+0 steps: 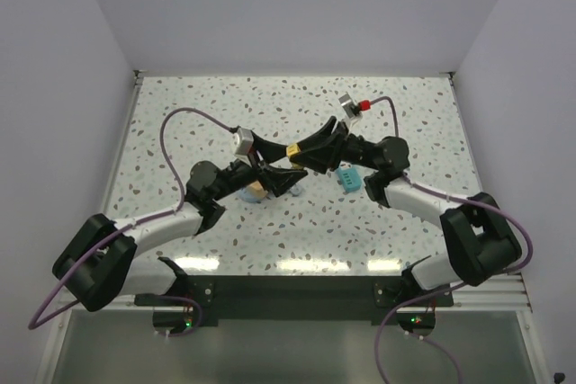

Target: Insert the plug

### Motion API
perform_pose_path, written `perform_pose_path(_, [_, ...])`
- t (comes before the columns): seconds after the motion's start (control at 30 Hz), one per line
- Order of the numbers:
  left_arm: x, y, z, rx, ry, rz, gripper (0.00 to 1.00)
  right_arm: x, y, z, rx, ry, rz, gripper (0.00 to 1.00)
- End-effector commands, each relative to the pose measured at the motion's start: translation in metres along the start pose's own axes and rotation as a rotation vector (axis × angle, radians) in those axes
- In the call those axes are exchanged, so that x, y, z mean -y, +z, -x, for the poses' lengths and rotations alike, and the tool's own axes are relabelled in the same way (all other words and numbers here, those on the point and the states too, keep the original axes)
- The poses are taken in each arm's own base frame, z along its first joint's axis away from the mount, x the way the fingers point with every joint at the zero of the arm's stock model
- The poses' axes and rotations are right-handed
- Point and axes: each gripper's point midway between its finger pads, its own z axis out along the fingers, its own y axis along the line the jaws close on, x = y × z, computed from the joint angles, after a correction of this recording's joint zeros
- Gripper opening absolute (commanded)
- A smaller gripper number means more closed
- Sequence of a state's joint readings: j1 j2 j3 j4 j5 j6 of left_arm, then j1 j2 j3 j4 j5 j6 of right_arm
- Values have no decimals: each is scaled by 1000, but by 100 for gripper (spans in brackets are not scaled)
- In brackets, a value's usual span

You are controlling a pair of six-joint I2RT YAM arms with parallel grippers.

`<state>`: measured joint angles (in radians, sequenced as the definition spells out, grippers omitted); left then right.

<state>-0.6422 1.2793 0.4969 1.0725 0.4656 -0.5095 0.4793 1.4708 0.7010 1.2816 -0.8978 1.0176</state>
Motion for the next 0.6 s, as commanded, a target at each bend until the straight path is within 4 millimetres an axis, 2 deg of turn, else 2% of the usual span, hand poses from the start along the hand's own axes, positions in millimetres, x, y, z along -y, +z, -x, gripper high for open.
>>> perform_pose_path(0.0, [18,12,33,92,31,-83,87,-37,7,3,-14,-243,112,0])
perform_pose_path(0.03, [21,12,35,100,25,-95,87,-37,10,-3,-44,-226,94,0])
perform_pose_path(0.2, [34,11,37,95,10,-165,83,-33,13,-9,-79,-291,53,0])
perform_pose_path(0.3, [42,10,38,97,7,-201,74,-33,14,-10,-87,-291,54,0])
perform_pose_path(0.33, [45,9,40,103,7,-212,67,-33,15,-11,-91,-290,58,0])
perform_pose_path(0.47, [55,6,40,99,6,-265,51,-28,15,-17,-108,-281,56,0])
perform_pose_path(0.57, [57,4,39,100,9,-278,31,-25,15,-19,-116,-284,53,0])
